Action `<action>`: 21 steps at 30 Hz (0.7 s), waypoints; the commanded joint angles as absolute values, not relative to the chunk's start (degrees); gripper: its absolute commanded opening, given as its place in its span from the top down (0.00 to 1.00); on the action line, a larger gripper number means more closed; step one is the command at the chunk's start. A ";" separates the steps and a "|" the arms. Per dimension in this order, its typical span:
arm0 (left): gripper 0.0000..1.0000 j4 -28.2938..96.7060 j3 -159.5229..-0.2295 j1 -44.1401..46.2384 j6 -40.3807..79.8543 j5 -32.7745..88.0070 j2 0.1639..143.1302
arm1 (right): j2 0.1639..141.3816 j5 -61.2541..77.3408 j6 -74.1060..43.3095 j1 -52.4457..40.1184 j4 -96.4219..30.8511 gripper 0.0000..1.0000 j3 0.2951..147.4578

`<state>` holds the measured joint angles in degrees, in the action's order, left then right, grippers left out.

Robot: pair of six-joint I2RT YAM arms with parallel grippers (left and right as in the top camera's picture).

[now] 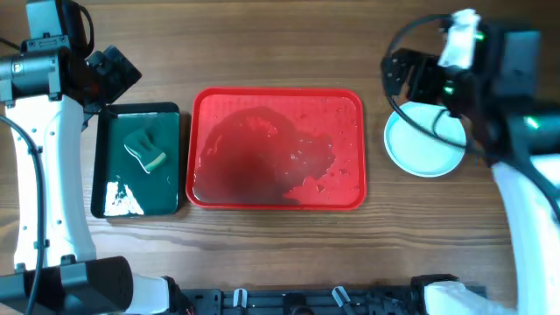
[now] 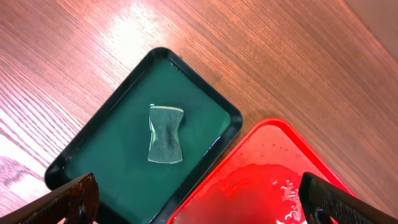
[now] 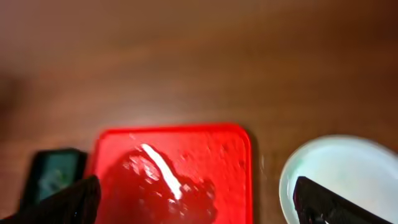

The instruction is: Clean dirty plates on tray and stack at the side

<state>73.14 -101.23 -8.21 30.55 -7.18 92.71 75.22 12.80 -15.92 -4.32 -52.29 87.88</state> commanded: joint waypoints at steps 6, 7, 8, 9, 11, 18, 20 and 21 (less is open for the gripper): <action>0.00 73.10 -101.47 -8.14 30.50 -6.90 93.10 | 49.28 19.38 -15.20 -4.45 -55.37 0.00 90.91; 0.00 73.10 -101.47 -8.14 30.50 -6.90 93.10 | 48.01 18.63 -14.46 -4.45 -57.01 0.00 90.89; 0.00 73.10 -101.47 -8.14 30.50 -6.90 93.10 | 46.44 13.72 -13.30 -4.45 -60.18 0.00 90.89; 0.00 73.10 -101.47 -8.14 30.50 -6.90 93.10 | 45.67 8.88 -13.30 -4.45 -63.29 0.00 90.87; 0.00 73.10 -101.47 -8.14 30.50 -6.90 93.10 | 45.56 -1.72 -13.23 -4.45 -66.81 0.00 89.45; 0.00 73.10 -101.47 -8.14 30.50 -6.90 93.10 | 36.71 5.02 8.27 -4.10 -37.74 0.00 60.66; 0.00 73.10 -101.47 -8.14 30.50 -6.90 93.10 | 30.00 10.66 9.02 -2.04 -28.97 0.00 48.60; 0.00 73.08 -101.47 -8.14 30.50 -6.90 93.10 | 26.37 11.77 7.49 -0.91 -25.76 0.00 42.76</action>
<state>73.25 -101.21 -8.21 30.55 -7.03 92.79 33.87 4.91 4.34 -3.25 -30.76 53.39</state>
